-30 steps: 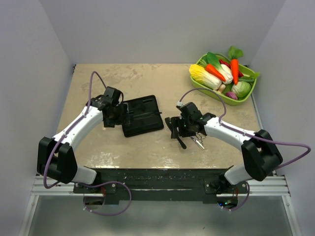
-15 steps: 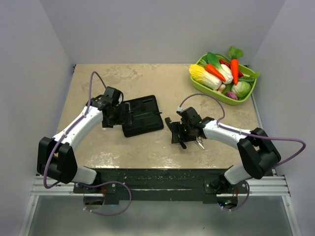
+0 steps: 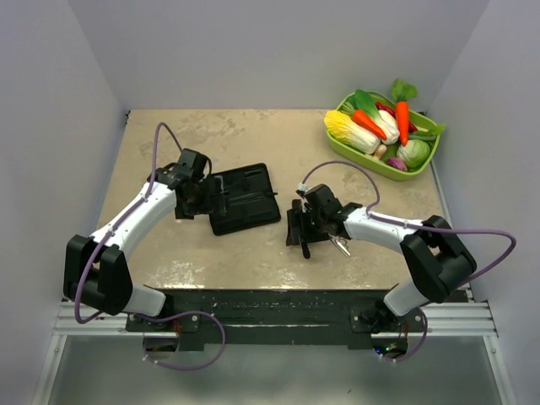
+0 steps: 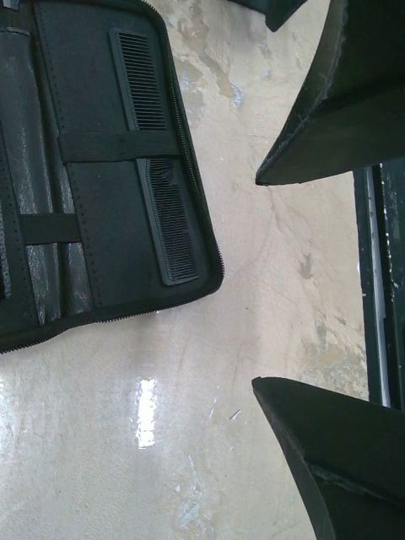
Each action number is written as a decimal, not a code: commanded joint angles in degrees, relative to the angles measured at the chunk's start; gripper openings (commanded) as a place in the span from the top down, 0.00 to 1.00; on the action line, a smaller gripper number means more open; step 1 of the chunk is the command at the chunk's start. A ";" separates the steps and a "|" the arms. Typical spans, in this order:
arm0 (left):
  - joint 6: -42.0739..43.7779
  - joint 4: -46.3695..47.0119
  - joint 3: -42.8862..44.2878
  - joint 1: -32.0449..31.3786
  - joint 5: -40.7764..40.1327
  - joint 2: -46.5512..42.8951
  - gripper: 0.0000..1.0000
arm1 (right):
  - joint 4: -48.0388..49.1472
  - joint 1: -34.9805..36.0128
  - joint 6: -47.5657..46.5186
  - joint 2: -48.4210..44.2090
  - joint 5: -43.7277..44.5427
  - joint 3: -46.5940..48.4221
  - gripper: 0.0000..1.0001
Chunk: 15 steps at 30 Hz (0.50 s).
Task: Sort the hair-cutting tools
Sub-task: Adjust the comb at the center of the board.
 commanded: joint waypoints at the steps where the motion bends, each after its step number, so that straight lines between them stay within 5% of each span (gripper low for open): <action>1: 0.52 0.75 0.49 -0.07 0.15 0.02 0.00 | -0.09 2.75 2.02 3.17 -2.15 0.38 0.26; 15: 2.01 1.46 -0.12 0.02 -0.46 1.08 0.00 | -0.08 7.94 0.53 22.33 -3.74 20.49 0.26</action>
